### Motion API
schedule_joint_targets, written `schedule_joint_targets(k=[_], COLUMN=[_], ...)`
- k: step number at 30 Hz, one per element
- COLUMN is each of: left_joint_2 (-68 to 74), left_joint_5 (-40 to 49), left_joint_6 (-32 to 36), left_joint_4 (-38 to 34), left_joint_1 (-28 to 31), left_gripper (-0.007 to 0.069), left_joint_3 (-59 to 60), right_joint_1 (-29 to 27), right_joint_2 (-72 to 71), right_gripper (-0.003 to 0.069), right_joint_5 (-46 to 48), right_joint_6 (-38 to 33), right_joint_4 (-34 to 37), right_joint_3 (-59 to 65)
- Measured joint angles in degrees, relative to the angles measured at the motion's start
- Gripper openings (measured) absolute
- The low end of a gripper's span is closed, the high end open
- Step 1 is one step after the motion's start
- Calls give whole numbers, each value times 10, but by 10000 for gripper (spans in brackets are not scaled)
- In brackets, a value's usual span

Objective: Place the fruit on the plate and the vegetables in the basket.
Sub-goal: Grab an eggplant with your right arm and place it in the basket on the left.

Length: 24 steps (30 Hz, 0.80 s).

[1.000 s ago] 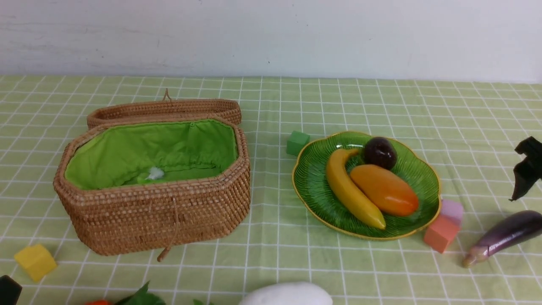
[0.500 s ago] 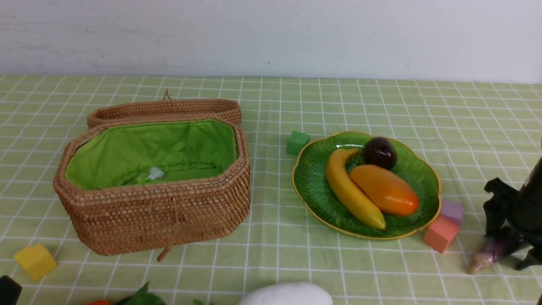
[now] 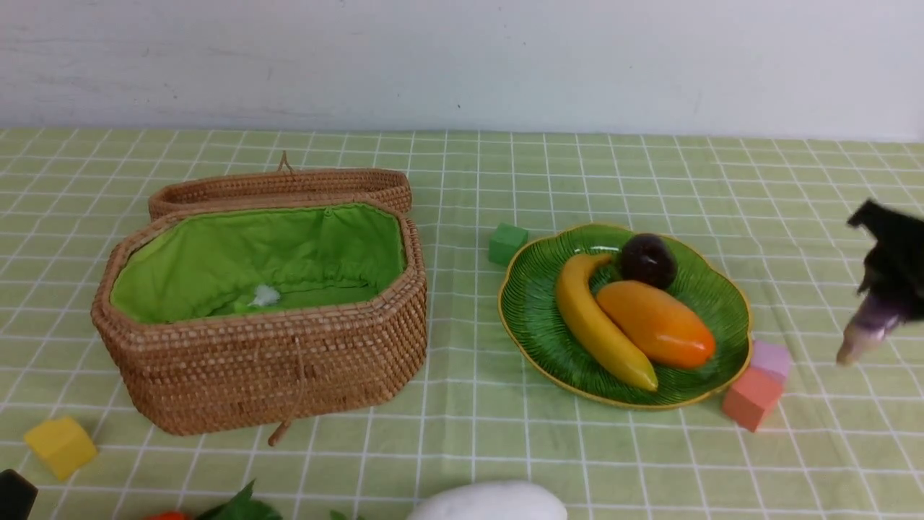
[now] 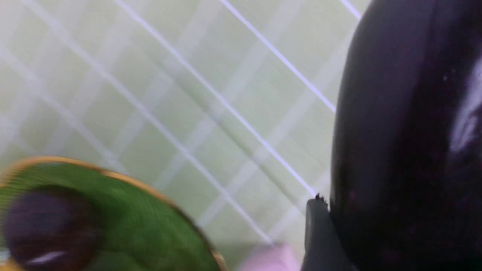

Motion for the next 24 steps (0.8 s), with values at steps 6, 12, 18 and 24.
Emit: schedule_joint_targets(k=[6,12,18,24], left_joint_2=[0,0,0,0], left_joint_5=[0,0,0,0], left_joint_6=[0,0,0,0], left_joint_4=[0,0,0,0], left_joint_1=[0,0,0,0], left_gripper=[239,239,239,239], left_joint_3=[0,0,0,0], right_joint_1=[110,300,395,427], right_joint_2=[-80,-23,119,246], right_gripper=[368,368,368,368], right_joint_5=[-136,-70,105,95], right_joint_6=[-255,-561,-690,-749], right_joint_4=[112,239,258,254], right_joint_3=[-89,-205,-380,-493])
